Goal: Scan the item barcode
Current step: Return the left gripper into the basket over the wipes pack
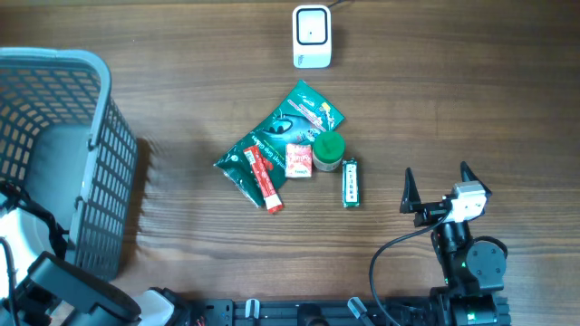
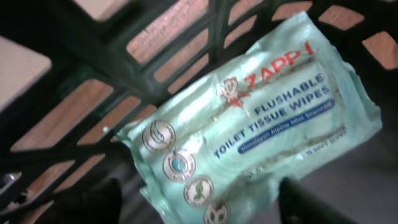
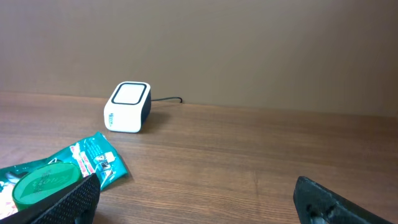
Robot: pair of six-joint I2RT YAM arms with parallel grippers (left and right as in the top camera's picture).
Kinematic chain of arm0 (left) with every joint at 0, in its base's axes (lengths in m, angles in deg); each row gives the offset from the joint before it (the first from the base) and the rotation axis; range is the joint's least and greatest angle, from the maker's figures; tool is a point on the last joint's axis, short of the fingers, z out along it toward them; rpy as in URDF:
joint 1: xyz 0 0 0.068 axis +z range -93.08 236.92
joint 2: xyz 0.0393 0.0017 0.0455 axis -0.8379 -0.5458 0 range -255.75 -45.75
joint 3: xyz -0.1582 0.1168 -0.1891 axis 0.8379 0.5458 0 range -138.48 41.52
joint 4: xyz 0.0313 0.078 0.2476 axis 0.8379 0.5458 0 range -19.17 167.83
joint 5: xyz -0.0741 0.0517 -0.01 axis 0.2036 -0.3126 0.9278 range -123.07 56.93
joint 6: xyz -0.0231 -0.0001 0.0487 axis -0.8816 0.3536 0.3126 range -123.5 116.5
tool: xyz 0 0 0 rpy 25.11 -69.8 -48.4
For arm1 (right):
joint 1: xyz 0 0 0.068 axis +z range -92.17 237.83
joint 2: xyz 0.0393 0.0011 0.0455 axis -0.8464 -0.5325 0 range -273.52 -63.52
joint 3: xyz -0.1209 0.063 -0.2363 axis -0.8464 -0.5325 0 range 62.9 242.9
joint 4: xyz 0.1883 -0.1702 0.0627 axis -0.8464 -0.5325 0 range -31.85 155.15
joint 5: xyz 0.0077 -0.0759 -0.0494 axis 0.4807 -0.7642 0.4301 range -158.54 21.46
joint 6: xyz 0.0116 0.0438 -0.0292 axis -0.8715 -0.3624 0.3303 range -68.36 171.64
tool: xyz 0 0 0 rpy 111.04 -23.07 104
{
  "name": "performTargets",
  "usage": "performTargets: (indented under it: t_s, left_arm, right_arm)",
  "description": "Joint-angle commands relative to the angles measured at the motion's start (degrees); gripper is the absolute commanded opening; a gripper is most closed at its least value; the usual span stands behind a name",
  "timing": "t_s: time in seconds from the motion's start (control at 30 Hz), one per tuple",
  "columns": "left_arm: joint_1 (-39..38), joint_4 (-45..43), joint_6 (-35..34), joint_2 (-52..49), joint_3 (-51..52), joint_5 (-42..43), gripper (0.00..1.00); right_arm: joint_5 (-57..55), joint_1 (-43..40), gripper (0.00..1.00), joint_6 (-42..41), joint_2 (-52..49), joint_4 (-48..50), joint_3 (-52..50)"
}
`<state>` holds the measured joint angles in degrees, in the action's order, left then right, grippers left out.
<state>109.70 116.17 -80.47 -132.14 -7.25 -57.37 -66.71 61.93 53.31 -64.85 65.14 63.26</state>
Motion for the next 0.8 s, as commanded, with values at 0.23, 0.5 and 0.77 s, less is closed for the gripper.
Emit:
performTargets:
  t_s: [0.23,0.5,0.77]
  left_arm:
    - [0.4,0.3,-1.5,-0.8,3.8,3.4,0.42]
    - [0.4,-1.1,5.3,-0.8,3.8,3.4,0.08]
    - [0.4,3.7,15.7,-0.5,-5.8,5.9,0.04]
  right_arm:
    - [-0.5,0.0,1.00,-0.6,0.0,0.2,-0.1]
    - [-0.5,0.0,1.00,-0.6,0.0,0.2,-0.1]
    - [-0.5,0.0,1.00,-0.6,0.0,0.2,-0.1]
